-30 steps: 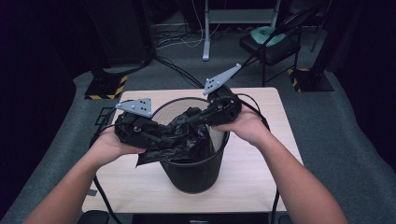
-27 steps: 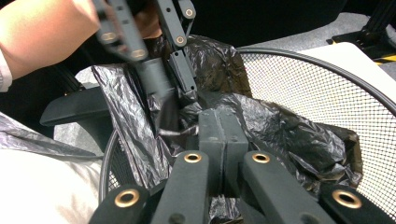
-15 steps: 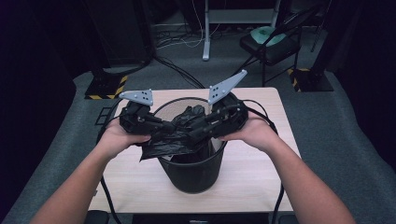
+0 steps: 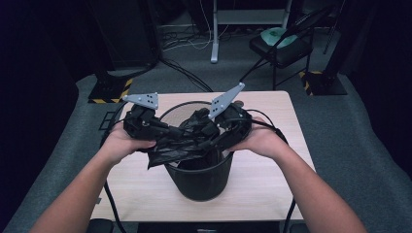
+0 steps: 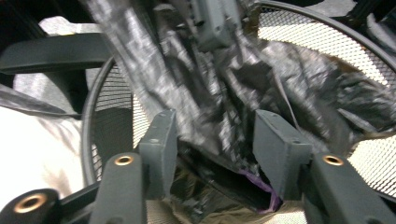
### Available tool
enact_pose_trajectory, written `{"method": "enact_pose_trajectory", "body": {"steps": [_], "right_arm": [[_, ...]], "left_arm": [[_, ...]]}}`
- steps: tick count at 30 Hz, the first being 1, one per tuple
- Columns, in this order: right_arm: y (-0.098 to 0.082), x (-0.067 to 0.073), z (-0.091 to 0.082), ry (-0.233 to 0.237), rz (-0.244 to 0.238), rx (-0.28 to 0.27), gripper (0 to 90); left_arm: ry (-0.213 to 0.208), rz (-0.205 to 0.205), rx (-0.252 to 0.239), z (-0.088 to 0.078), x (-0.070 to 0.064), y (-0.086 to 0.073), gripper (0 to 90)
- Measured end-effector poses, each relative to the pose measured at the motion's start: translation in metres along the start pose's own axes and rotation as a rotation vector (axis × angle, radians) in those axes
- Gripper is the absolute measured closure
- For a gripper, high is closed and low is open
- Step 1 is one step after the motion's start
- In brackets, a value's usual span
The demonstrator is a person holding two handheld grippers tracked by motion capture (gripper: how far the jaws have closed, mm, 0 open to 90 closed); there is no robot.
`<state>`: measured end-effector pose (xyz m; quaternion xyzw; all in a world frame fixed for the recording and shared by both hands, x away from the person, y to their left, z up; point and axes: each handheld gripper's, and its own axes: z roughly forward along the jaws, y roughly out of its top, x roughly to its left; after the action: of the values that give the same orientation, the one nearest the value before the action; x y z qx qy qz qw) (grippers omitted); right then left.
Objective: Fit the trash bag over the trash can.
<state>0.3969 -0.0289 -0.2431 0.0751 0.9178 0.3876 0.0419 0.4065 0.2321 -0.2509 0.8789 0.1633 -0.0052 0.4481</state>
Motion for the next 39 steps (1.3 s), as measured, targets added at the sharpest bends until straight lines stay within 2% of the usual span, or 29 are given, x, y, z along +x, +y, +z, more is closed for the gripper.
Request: {"method": "enact_pose_trajectory", "body": {"steps": [3, 9, 14, 16, 22, 25, 30, 33, 39], "right_arm": [[0.002, -0.001, 0.004, -0.011, -0.012, 0.007, 45.5], [0.002, -0.009, 0.0, -0.004, 0.019, -0.028, 43.3], [-0.001, -0.01, -0.002, 0.034, 0.013, -0.041, 41.1], [-0.001, -0.009, -0.001, 0.03, 0.009, -0.039, 40.2], [0.0, -0.008, 0.004, 0.008, 0.005, -0.031, 40.2], [0.0, -0.008, 0.006, 0.003, -0.004, -0.025, 47.8], [-0.003, -0.007, 0.005, 0.021, -0.011, -0.02, 73.3], [-0.004, -0.008, 0.003, 0.024, -0.016, -0.031, 86.9], [-0.006, -0.004, 0.0, 0.054, -0.034, -0.029, 89.4]], "left_arm": [[-0.029, 0.011, -0.002, 0.0, -0.004, 0.0, 88.4], [-0.104, 0.025, -0.059, -0.014, -0.009, -0.003, 88.5], [-0.108, 0.006, -0.1, -0.023, -0.007, -0.007, 88.5], [-0.118, -0.009, -0.115, -0.024, -0.004, -0.008, 88.5], [-0.128, -0.014, -0.119, -0.019, -0.003, -0.006, 88.5], [-0.132, -0.014, -0.125, -0.017, -0.002, -0.004, 88.5], [-0.13, -0.019, -0.127, -0.016, 0.001, -0.003, 88.5], [-0.109, -0.025, -0.124, -0.015, 0.002, -0.002, 88.5], [-0.029, -0.078, -0.132, -0.018, 0.016, -0.003, 88.5]]}}
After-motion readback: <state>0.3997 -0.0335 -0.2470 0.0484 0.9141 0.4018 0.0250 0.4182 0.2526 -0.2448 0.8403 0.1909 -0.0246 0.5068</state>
